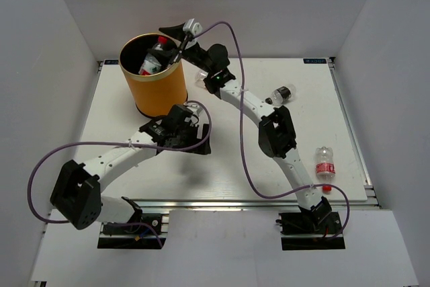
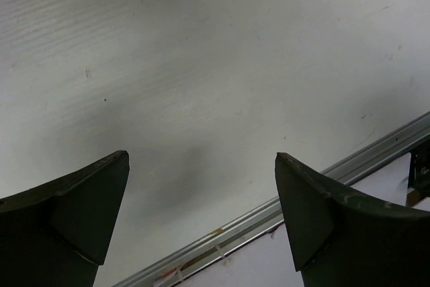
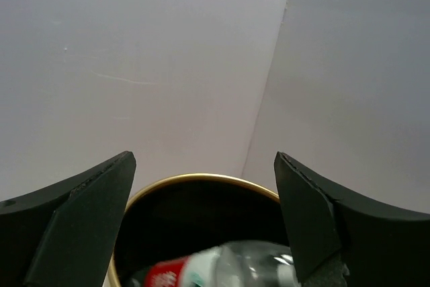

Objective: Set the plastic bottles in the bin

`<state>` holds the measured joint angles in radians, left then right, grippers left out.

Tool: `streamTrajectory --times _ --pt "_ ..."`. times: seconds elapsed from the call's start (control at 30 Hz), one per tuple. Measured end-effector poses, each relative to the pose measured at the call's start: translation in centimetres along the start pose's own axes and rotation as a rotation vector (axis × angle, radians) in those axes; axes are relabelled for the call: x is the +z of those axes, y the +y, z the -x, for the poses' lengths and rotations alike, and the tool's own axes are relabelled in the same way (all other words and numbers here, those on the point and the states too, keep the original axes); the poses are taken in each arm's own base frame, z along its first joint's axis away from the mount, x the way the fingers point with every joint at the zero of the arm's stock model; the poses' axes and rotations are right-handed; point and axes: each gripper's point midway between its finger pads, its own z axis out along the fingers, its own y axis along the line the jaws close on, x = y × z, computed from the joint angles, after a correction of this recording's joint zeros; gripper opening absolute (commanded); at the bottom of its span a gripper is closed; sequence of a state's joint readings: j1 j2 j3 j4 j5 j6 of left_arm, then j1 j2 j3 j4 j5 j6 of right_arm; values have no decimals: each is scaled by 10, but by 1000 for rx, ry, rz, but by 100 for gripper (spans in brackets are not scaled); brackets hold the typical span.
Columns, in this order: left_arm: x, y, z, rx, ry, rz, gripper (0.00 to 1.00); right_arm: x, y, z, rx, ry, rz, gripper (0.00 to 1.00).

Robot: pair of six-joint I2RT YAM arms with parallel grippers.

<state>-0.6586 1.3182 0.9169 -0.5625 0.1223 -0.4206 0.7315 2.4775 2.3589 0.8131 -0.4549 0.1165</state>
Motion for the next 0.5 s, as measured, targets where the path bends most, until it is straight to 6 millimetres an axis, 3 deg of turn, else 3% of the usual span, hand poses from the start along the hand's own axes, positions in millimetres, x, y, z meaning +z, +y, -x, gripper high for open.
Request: streamTrajectory --times 0.07,0.17,0.2,0.27,0.3,0.33,0.43,0.47,0.5 --pt "5 -3 7 0 -9 -4 99 -2 -5 1 -10 15 -13 90" --pt "14 -8 25 1 -33 -8 99 -9 -24 17 -37 54 -62 75" --pt "18 -10 32 2 -42 -9 99 -13 -36 29 -53 64 -90 55" --pt "28 -13 50 2 -67 3 99 -26 -65 60 -98 96 -159 29" --pt "33 -15 61 2 -79 10 99 -38 -84 79 -121 118 -206 6" --pt "39 -16 73 1 -94 23 97 -53 -103 99 -154 143 -258 0" --pt "57 -23 118 -26 -156 65 68 -114 -160 159 -231 222 -443 0" --pt "62 -24 132 -38 -179 76 60 -140 -178 172 -248 270 -518 9" --pt "69 -26 146 -58 -205 90 60 -163 -193 189 -268 293 -580 24"
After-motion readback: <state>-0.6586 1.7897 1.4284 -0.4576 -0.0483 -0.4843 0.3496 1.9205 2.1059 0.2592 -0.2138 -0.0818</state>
